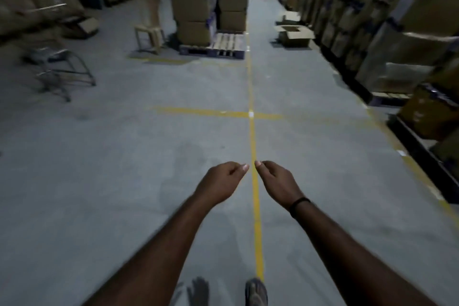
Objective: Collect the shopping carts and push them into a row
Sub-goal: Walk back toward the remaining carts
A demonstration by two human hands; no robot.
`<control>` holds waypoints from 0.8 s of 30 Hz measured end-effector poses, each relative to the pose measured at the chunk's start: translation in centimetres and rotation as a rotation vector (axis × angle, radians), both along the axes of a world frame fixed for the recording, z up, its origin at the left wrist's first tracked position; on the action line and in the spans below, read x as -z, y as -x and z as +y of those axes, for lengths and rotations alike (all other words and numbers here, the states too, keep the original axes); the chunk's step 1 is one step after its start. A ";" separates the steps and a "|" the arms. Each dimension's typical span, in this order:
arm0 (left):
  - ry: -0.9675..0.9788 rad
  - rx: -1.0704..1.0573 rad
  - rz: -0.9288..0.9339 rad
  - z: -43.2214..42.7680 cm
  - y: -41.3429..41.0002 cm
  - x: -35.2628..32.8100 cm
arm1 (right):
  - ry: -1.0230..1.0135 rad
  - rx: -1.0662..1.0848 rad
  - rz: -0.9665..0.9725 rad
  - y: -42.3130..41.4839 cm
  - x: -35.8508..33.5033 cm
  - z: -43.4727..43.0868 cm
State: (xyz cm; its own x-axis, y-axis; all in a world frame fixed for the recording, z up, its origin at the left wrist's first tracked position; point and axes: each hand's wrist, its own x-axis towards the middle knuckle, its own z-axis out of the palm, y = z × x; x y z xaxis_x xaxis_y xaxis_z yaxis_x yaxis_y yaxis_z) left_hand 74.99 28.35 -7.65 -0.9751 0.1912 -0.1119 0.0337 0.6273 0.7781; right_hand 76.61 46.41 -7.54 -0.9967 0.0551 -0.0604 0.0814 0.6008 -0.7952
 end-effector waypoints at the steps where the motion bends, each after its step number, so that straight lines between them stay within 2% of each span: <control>1: -0.044 -0.050 -0.015 -0.9 0.4 0.3 | 0.065 -0.027 -0.017 1.0 0.3 -1.4; 4: -0.144 -0.181 -0.045 -3.3 2.4 1.2 | 0.196 -0.116 -0.030 4.5 1.2 -5.1; 9: -0.199 -0.356 -0.075 -6.0 8.3 1.9 | 0.286 -0.243 -0.045 12.2 2.6 -8.7; 18: -0.260 -0.575 -0.063 -9.6 19.6 -0.1 | 0.389 -0.302 -0.027 26.1 0.6 -10.8; 24: -0.306 -0.640 -0.037 -11.2 26.9 -0.6 | 0.421 -0.325 -0.024 34.4 -0.3 -12.3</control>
